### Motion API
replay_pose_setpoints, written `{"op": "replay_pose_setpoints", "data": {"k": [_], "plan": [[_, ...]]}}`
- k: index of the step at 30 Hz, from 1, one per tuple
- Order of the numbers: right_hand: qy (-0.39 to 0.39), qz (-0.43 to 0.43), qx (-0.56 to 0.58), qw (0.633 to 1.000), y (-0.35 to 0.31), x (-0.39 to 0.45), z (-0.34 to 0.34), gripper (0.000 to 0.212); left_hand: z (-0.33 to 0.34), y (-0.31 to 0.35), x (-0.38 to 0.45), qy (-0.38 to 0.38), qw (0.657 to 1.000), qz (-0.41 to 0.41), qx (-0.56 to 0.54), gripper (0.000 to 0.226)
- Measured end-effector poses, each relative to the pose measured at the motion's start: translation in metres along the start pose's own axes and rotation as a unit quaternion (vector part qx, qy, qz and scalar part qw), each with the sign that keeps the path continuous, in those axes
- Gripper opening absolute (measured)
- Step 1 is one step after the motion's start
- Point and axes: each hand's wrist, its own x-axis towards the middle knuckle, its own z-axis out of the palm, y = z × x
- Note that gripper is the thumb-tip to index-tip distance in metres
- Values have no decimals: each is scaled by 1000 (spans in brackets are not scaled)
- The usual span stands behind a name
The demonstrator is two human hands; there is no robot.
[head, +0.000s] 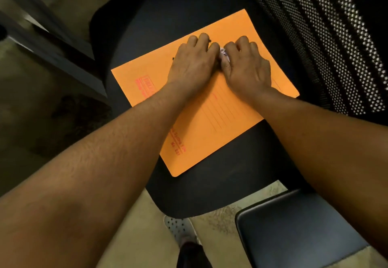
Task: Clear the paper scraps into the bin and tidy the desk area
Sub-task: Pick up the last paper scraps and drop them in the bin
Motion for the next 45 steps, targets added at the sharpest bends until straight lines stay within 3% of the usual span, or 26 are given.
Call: {"op": "replay_pose_setpoints", "data": {"k": [5,8,13,25,28,35,45], "plan": [[-6,-49,29,998,-8,-3,-4,32,-10,-15,-21,-11,997,-67,28,39],[-2,-15,71,997,-12,-1,-6,29,-23,-24,-38,-9,994,-105,12,42],[44,45,109,992,-36,7,-17,29,-56,-49,-80,61,976,-206,-20,43],[54,-168,209,962,-253,-16,-49,23,-122,-107,-240,138,904,-397,-79,41],[14,-206,225,952,-307,-48,-53,23,-137,-114,-299,124,883,-447,-77,40],[-68,-205,318,923,-440,-180,-50,16,-180,-112,-448,118,838,-521,-113,38],[-187,-247,353,883,-581,-373,-47,8,-196,-73,-689,130,715,-678,-107,36]]}}
